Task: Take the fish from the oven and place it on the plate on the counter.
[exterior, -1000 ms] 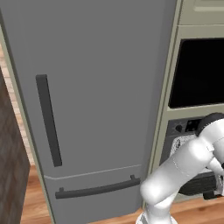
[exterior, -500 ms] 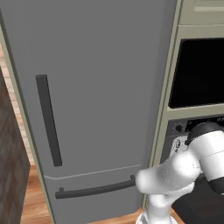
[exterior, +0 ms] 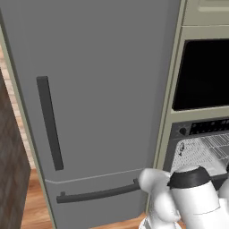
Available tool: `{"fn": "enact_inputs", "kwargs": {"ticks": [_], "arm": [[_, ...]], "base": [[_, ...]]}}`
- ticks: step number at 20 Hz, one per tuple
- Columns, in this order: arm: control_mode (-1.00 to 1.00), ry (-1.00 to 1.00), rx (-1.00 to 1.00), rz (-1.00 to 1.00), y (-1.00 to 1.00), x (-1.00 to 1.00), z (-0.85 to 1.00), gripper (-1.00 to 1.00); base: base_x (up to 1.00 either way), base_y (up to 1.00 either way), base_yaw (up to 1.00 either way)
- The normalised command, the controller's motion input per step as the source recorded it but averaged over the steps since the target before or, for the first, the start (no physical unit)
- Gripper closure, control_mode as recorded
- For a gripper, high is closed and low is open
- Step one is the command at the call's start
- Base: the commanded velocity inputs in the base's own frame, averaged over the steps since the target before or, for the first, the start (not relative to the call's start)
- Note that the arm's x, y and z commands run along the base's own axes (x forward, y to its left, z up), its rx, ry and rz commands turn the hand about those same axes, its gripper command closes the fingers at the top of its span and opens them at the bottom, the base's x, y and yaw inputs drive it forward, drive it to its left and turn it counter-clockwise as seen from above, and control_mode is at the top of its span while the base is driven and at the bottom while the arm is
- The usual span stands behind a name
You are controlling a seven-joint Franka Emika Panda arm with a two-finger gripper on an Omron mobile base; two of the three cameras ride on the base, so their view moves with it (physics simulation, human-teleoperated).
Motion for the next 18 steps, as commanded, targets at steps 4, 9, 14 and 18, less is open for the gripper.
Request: {"fn": "enact_inputs", "kwargs": {"ticks": [4, 9, 14, 18], "arm": [[-1.00, -0.52, -0.08, 0.05, 0.08, 0.18, 0.01, 1.00], [-1.00, -0.50, -0.01, 0.06, 0.00, 0.21, 0.01, 1.00], [-1.00, -0.41, 0.01, 0.12, -0.03, 0.39, 0.06, 1.00], [-1.00, -0.37, 0.05, 0.16, -0.26, 0.34, 0.00, 1.00]], "base": [[0.00, 0.00, 0.00], [0.00, 0.00, 0.00], [0.00, 0.00, 0.00], [0.00, 0.00, 0.00]]}}
